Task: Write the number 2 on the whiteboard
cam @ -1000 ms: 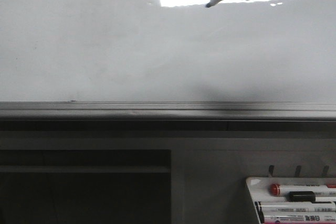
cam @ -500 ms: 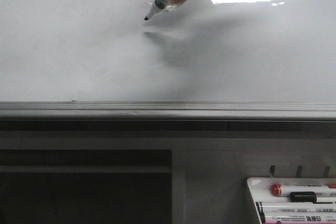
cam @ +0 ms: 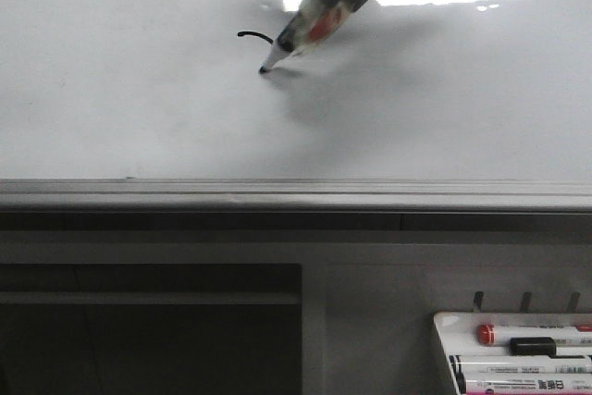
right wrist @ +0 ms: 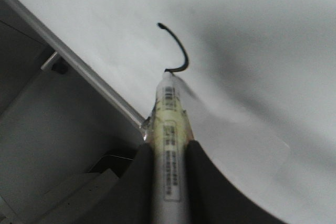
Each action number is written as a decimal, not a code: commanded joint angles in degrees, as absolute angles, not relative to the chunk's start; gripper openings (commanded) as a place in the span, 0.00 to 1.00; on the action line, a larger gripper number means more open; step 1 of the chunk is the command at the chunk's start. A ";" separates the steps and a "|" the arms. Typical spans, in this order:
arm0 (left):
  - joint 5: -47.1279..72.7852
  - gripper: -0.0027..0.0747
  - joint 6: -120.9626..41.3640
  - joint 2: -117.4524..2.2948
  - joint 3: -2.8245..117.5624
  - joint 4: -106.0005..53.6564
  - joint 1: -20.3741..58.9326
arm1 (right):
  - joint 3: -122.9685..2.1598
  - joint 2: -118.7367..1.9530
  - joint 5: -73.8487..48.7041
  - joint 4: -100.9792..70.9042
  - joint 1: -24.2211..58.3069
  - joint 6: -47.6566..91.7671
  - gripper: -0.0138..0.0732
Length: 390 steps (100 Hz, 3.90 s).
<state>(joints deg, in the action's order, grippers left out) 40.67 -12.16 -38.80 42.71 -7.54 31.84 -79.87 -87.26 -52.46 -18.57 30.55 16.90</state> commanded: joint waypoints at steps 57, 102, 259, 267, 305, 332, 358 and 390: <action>36.42 0.70 -11.58 -39.05 44.17 -8.01 31.75 | -79.68 -83.57 -52.19 -18.83 26.66 18.24 0.11; 50.87 0.70 -16.01 -42.32 52.15 -8.90 31.95 | -79.89 -77.69 -65.17 -33.25 27.25 36.56 0.11; 43.37 0.26 -45.21 -70.93 67.86 -24.48 48.08 | -79.89 -70.36 -71.88 -36.06 28.08 75.54 0.11; 43.37 0.21 -45.21 -70.93 67.86 -24.48 48.08 | -79.89 -70.36 -72.11 -36.06 28.08 75.54 0.11; 43.37 0.08 -45.21 -70.93 67.86 -24.48 48.08 | -79.89 -70.36 -72.11 -36.06 28.08 75.54 0.11; 43.37 0.01 -45.21 -70.93 67.86 -24.48 48.08 | -79.89 -70.36 -71.48 -36.06 28.08 75.08 0.38; 45.03 0.01 -44.46 -70.93 67.86 -21.59 47.27 | -79.91 -66.29 -71.48 -32.21 23.85 71.14 0.49; 44.34 0.01 -32.57 -64.03 64.44 -13.47 34.91 | -76.68 -55.04 -72.73 -20.05 10.29 50.78 0.49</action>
<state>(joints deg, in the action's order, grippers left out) 48.28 -36.47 -68.21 64.84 -13.84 38.62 -77.17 -57.91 -71.79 -19.94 12.92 55.19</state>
